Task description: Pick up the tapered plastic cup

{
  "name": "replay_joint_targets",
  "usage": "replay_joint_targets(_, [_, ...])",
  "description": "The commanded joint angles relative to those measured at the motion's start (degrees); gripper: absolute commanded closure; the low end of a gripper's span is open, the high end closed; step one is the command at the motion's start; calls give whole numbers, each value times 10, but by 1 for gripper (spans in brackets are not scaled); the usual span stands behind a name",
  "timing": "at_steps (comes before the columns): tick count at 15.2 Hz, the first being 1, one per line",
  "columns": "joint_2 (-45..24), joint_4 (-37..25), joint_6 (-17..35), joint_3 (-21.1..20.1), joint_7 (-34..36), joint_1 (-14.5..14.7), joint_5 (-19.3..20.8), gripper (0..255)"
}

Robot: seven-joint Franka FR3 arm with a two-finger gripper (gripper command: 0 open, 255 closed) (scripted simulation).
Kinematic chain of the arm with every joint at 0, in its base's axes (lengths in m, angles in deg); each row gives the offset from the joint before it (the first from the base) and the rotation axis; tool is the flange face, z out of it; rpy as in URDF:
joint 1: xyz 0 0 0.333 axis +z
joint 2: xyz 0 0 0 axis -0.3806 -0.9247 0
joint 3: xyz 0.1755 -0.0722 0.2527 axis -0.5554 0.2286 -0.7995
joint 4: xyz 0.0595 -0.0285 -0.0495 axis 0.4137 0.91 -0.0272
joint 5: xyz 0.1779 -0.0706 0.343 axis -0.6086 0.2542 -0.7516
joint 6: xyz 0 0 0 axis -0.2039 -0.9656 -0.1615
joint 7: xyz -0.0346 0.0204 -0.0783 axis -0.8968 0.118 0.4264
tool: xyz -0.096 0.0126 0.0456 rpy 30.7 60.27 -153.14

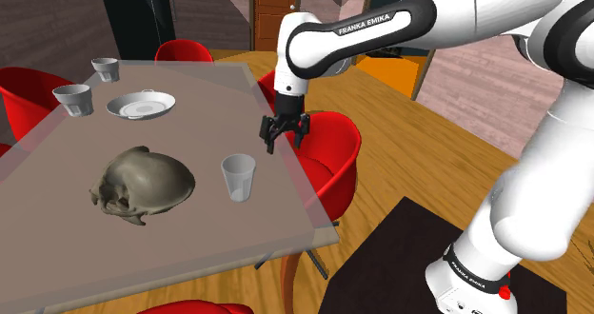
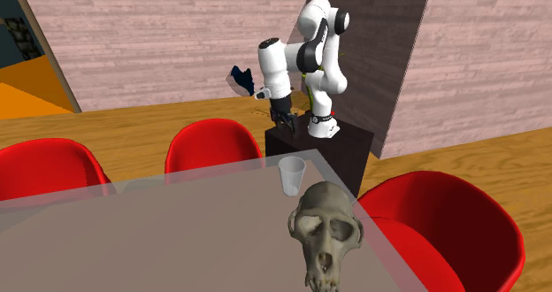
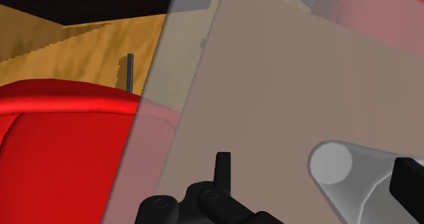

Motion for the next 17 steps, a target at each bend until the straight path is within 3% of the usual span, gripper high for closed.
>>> replay_joint_targets(1, [-50,-47,3,-6,16,8,7,0])
replay_joint_targets(6, [-166,-167,-2,-12,48,31,25,0])
replay_joint_targets(16, [-189,-140,47,-10,41,33,27,0])
replay_joint_targets(17, [-189,-140,47,-10,41,33,27,255])
